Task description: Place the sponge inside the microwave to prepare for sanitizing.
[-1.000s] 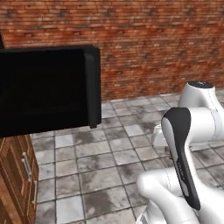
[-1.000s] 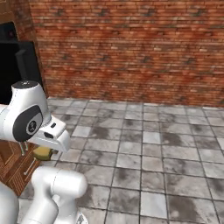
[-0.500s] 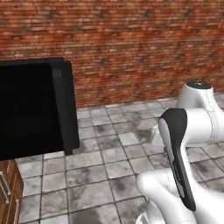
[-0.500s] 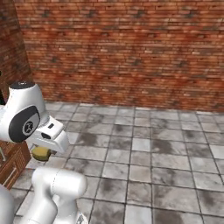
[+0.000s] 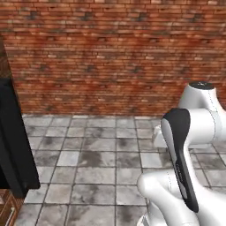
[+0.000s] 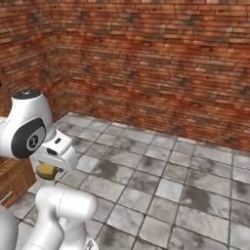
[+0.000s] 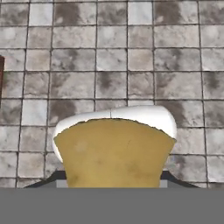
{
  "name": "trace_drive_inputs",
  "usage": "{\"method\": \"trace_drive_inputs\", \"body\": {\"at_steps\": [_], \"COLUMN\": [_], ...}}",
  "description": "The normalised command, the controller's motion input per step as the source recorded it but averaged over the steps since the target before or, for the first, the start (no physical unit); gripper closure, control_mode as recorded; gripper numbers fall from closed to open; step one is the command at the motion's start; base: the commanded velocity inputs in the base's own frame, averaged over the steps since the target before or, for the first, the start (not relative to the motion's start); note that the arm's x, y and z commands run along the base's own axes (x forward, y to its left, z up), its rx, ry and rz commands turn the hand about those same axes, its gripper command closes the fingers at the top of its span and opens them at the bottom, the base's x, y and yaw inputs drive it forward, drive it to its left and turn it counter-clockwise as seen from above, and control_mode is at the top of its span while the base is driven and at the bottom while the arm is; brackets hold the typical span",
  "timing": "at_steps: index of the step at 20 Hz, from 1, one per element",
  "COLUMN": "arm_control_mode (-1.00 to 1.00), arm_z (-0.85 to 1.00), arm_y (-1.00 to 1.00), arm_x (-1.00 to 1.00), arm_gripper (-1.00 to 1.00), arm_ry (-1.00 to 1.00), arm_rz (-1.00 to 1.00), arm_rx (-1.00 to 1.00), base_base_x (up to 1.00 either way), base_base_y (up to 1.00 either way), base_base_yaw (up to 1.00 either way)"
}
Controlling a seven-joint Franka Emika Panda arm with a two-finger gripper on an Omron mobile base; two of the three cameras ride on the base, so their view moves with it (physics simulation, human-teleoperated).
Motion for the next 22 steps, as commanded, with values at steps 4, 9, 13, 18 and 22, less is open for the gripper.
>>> {"method": "trace_drive_inputs", "body": {"at_steps": [4, 9, 13, 18, 22], "arm_control_mode": [1.00, 1.00, 1.00, 1.00, 1.00], "arm_z": [0.00, 0.00, 0.00, 0.00, 0.00], "arm_y": [0.00, 0.00, 0.00, 0.00, 0.00], "arm_x": [0.00, 0.00, 0.00, 0.00, 0.00], "arm_gripper": [1.00, 1.00, 1.00, 1.00, 1.00], "arm_ry": [0.00, 0.00, 0.00, 0.00, 0.00], "arm_rz": [0.00, 0.00, 0.00, 0.00, 0.00], "arm_rx": [0.00, 0.00, 0.00, 0.00, 0.00], "base_base_x": [0.86, 0.82, 0.74, 0.71, 0.68], "base_base_y": [-0.30, -0.33, -0.31, -0.21, -0.18], "base_base_yaw": [0.76, 0.81, 0.86, 0.91, 0.92]}}
